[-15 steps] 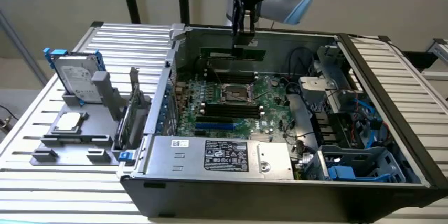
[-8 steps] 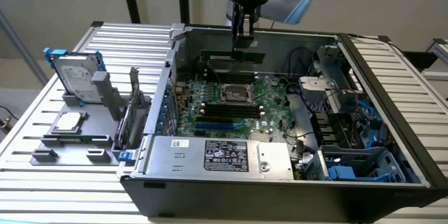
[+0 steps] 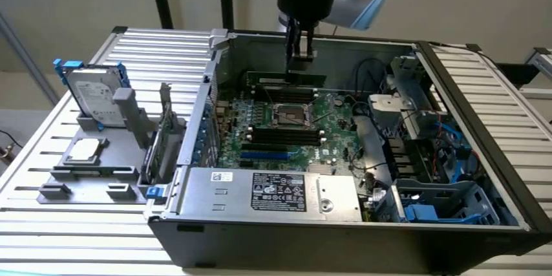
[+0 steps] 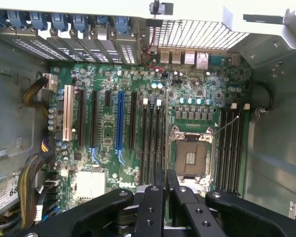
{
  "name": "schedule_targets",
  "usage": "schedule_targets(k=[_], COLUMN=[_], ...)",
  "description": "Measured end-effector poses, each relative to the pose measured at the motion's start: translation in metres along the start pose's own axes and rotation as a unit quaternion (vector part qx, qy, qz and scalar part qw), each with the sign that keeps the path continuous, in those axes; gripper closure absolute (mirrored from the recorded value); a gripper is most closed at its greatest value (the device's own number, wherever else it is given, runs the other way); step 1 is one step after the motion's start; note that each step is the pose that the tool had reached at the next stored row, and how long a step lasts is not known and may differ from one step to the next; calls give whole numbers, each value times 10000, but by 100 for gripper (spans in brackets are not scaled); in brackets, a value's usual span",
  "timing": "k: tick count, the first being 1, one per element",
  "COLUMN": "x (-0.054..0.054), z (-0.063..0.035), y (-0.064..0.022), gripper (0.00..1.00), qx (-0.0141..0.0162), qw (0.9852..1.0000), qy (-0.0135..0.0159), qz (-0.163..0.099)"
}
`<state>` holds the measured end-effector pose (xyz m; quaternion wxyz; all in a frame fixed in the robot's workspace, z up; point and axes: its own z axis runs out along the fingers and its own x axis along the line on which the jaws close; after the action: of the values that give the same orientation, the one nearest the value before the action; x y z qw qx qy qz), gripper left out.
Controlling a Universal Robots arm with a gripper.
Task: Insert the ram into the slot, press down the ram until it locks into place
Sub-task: 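Insert the ram into the slot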
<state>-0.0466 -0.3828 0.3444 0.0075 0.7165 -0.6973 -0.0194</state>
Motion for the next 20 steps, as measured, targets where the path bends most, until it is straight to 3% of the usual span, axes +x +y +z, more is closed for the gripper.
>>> schedule_targets(k=[10, 20], x=[136, 224], z=[175, 354], y=[-127, -140], gripper=[87, 87], qx=[0, 1], qw=[10000, 10000], qy=[0, -1], qz=[0, 33])
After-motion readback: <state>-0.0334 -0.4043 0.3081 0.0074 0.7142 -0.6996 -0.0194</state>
